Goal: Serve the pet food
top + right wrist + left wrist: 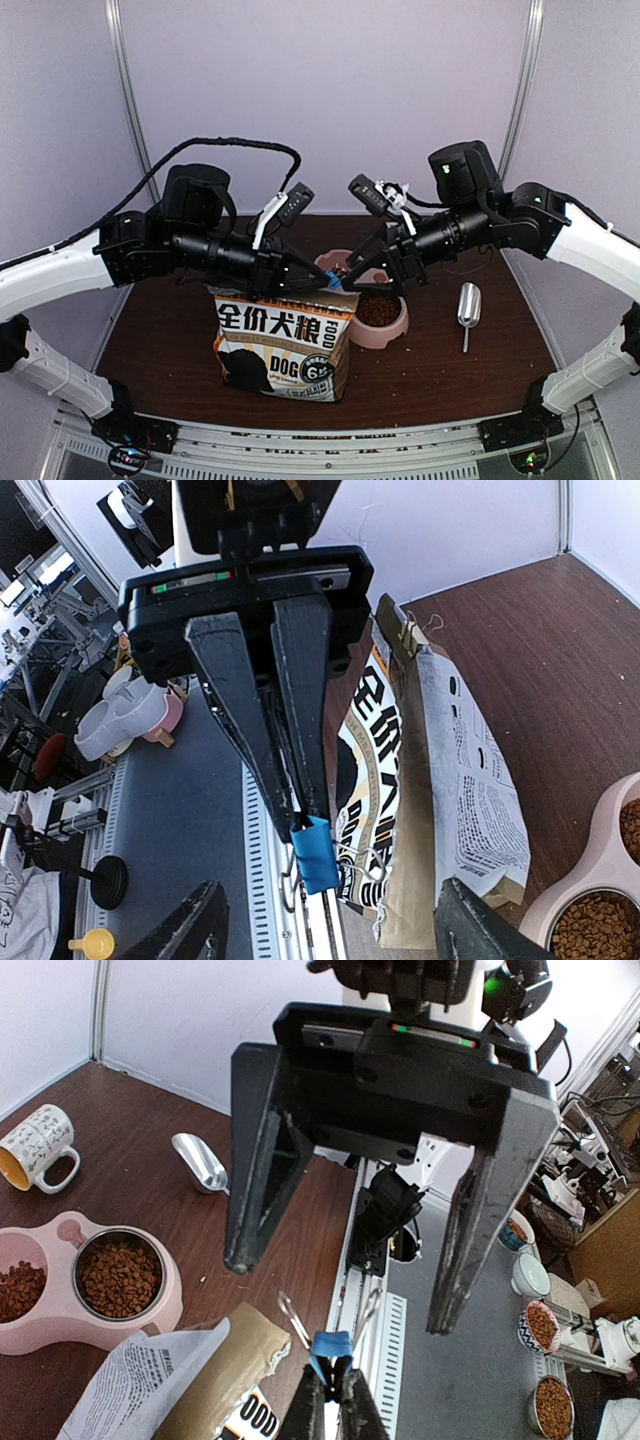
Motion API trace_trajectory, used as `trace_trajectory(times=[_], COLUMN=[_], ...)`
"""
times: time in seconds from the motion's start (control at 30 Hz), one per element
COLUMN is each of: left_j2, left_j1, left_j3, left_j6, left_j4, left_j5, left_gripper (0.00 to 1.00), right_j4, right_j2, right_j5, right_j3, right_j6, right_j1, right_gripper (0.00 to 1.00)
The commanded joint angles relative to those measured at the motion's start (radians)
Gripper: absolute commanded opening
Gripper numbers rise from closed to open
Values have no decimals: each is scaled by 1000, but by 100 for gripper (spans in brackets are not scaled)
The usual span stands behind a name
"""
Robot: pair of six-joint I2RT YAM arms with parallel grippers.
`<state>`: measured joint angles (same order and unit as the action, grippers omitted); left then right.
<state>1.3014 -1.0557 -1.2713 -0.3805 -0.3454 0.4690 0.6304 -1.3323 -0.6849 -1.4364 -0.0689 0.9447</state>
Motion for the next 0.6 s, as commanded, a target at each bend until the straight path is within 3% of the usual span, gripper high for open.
trace_trajectory(times=[0.0, 0.57], left_j2=[-20, -22], left_j1=[-3, -3], left_j3=[1, -5], left_j6=[25, 47], left_j4=[28, 5], left_j5=[38, 35], left_gripper=[0, 0], right_j4=[-49, -30], right_j2=[-24, -59], right_j5=[-74, -142], right_j3=[-21, -68], right_j6=[-23, -18], right_j1=[-3, -4], right_gripper=[72, 53])
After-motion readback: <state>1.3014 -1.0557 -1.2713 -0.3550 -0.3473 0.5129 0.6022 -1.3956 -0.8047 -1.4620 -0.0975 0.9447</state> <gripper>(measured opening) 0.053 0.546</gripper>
